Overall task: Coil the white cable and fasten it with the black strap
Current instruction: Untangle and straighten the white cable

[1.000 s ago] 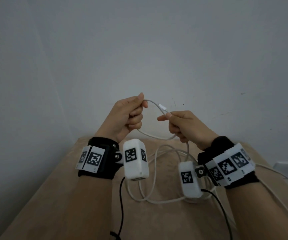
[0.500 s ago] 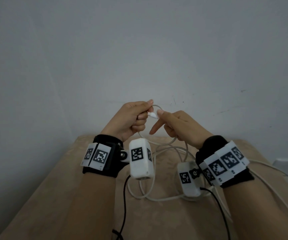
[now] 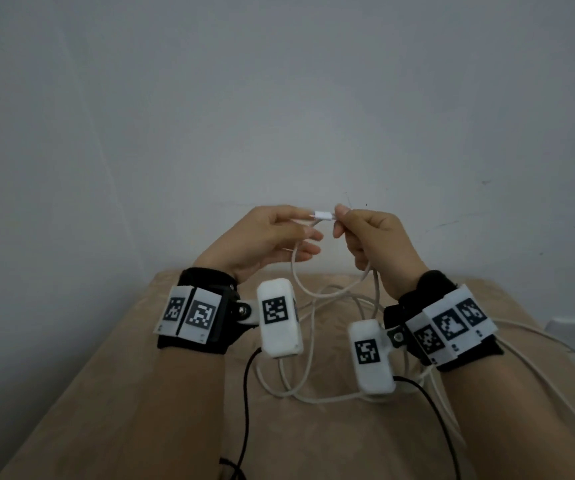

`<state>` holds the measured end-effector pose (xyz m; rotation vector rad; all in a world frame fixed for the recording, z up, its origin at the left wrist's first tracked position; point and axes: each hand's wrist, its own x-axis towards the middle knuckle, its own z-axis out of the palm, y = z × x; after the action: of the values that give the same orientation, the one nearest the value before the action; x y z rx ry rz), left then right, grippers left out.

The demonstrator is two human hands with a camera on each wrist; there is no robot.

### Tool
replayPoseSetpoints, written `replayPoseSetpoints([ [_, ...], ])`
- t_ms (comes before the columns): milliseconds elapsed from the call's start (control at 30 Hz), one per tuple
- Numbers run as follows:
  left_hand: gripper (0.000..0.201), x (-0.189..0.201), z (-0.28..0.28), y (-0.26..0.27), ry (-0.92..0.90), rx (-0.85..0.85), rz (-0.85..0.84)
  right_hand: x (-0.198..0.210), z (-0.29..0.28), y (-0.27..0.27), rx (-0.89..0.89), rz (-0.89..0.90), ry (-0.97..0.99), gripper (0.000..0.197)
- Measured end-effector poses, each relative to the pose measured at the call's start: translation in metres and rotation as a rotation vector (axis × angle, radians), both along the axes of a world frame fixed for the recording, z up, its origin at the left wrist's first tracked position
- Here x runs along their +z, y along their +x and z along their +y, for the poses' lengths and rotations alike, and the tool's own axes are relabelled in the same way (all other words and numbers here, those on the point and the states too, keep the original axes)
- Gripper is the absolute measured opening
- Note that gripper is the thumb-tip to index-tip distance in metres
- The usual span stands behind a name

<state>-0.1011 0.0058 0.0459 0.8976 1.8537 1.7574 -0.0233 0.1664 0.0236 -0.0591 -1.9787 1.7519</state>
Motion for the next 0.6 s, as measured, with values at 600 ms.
replayPoseSetpoints([
  [600, 0.030, 0.006, -0.010, -0.008, 0.019, 0.263, 0.255, 0.010, 0.014, 0.010, 0.102, -0.127, 0.088, 0.047],
])
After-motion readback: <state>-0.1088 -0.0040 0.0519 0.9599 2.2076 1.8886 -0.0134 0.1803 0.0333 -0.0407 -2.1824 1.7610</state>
